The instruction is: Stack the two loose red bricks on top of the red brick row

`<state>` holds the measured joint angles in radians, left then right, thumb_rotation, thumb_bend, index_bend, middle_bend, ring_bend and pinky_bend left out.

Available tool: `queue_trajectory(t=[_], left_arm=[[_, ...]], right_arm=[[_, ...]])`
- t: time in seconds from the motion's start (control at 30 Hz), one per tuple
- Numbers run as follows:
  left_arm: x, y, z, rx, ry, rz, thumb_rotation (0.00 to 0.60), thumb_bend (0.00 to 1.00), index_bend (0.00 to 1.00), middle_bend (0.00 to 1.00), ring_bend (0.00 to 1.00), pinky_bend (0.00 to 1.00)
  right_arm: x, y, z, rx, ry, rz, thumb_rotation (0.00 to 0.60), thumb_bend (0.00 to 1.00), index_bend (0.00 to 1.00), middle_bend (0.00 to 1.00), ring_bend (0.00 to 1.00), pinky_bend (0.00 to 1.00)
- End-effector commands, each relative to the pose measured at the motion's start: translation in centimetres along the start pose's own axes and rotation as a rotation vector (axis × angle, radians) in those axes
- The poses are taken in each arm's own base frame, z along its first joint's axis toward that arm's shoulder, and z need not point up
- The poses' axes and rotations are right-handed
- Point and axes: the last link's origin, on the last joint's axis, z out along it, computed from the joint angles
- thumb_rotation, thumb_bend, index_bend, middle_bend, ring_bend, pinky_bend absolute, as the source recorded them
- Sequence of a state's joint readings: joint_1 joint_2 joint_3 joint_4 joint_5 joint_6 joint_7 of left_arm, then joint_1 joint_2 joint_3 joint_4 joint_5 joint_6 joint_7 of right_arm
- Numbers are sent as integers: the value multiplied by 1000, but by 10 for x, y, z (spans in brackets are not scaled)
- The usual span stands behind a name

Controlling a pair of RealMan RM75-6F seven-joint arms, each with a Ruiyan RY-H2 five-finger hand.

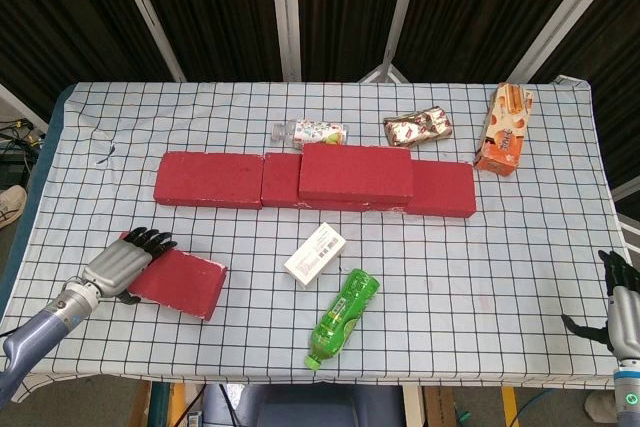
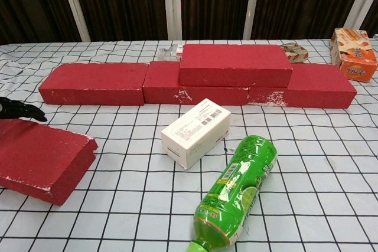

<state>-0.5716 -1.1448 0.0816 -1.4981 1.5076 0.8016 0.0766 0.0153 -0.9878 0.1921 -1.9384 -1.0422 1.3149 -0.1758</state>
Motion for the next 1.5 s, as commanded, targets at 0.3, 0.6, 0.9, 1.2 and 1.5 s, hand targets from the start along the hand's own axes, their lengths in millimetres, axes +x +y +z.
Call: queue_trajectory(t=[0.3,0.6,0.9,1.2,1.5], left_arm=[[2,5,3,5,11,27,600,146,91,181,118,250],[15,4,5,25,47,30,600,215,205,310,197,272],[82,8,-5,-11,162,-59,600,215,213,307,211,273],[172,-10,18,61,229,-83,600,216,215,296,211,272],[190,-9,64,110,226,-71,600,215,217,282,210,268]], right_arm=[[2,2,0,-10,7,12,600,211,0,0,0,0],[3,3,-1,-11,10,20,600,212,0,0,0,0],[3,4,0,-22,8,22,600,211,0,0,0,0],[2,0,5,6,18,11,600,211,0,0,0,0],[8,-6,1,270,111,-55,600,211,0,0,0,0]])
